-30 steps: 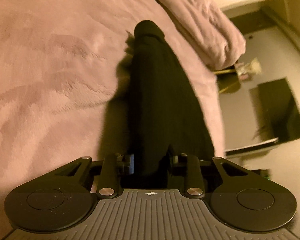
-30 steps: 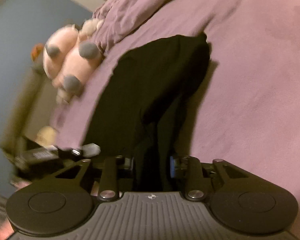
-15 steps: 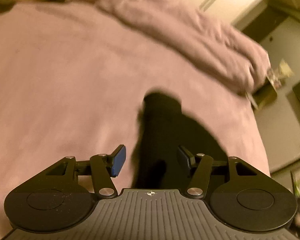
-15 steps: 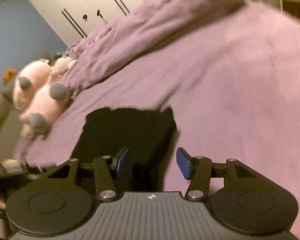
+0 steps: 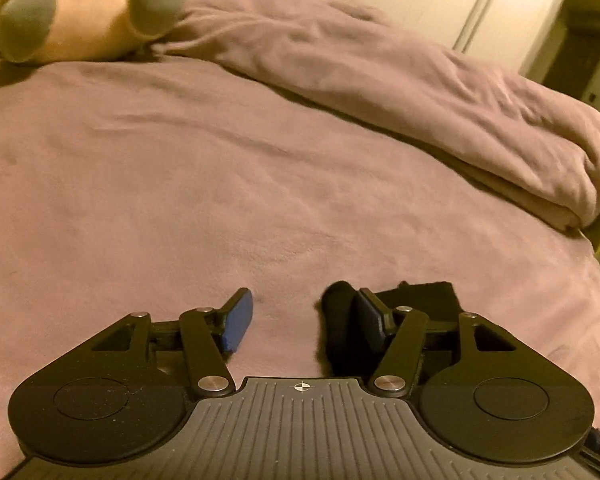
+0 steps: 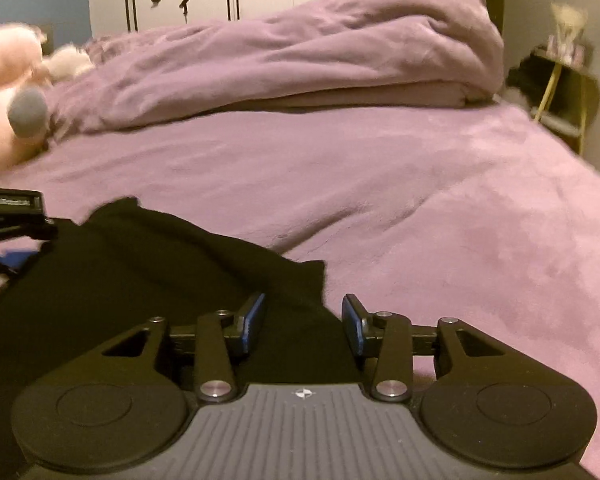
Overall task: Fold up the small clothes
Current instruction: 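Lay the folded bundle down and open both grippers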
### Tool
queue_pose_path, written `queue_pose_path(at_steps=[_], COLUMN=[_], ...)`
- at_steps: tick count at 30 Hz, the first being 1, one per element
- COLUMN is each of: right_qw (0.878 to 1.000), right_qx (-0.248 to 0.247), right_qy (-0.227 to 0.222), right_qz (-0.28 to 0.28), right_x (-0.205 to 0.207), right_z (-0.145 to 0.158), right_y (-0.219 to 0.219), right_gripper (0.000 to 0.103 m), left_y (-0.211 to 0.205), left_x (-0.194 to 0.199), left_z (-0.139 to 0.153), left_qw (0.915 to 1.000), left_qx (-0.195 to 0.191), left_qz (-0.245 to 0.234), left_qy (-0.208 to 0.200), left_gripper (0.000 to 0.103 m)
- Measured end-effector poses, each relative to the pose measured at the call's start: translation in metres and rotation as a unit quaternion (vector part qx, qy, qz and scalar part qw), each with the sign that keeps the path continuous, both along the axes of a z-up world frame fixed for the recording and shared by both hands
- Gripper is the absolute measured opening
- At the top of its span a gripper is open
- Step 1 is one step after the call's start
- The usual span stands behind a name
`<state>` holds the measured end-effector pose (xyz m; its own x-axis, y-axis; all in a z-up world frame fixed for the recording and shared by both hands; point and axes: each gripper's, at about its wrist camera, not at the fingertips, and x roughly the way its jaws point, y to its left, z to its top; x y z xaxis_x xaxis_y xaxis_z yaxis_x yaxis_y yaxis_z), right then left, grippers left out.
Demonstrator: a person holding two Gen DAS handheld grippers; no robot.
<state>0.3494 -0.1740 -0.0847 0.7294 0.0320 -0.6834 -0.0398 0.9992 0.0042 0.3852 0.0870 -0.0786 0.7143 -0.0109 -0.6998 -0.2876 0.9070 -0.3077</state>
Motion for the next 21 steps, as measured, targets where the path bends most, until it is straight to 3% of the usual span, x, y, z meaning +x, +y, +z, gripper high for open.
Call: queue_pose_path(at_steps=[2, 4, 6, 8, 11, 13, 16, 19, 21], right_qw=[1.0, 1.0, 1.0, 1.0, 0.999, 0.999, 0.999, 0.999, 0.998], right_qx=[0.002, 0.015, 0.003, -0.002, 0.018, 0.018, -0.015, -0.013, -0.05], right_qy=[-0.001, 0.003, 0.004, 0.001, -0.024, -0.045, -0.043, -0.029, -0.002], right_qz=[-0.008, -0.014, -0.016, -0.03, -0.034, -0.013, 0.011, -0.006, -0.027], right_x=[0.001, 0.0, -0.002, -0.01, -0.047, -0.082, -0.12, -0.139, -0.146], right_z=[-0.004, -0.003, 0.0, 0.01, 0.03, 0.038, 0.032, 0.032, 0.039], right_y=[-0.007, -0.015, -0.016, -0.017, -0.022, -0.024, -0.027, -0.041, -0.046], right_gripper=[0.05, 0.052, 0.055, 0.06, 0.06, 0.06, 0.062, 0.064, 0.068], left_y=[0.01, 0.014, 0.02, 0.026, 0.025, 0.018, 0.005, -0.007, -0.013], left_x=[-0.006, -0.016, -0.041, -0.075, -0.13, -0.158, -0.17, -0.181, -0.193], left_z=[0.001, 0.004, 0.014, 0.029, 0.04, 0.04, 0.025, 0.035, 0.048], left_qw=[0.9998, 0.9975, 0.9977, 0.9992, 0.9982, 0.997, 0.9979, 0.9975, 0.9953], left_qx=[0.006, 0.052, 0.055, 0.022, -0.059, -0.076, -0.042, 0.028, 0.064], left_qz=[0.017, 0.028, 0.016, 0.019, 0.004, -0.018, -0.032, -0.052, -0.056], left_qy=[0.011, 0.038, 0.036, 0.028, 0.009, 0.003, 0.037, 0.039, 0.046], left_gripper=[0.068, 0.059, 0.06, 0.063, 0.074, 0.081, 0.082, 0.082, 0.083])
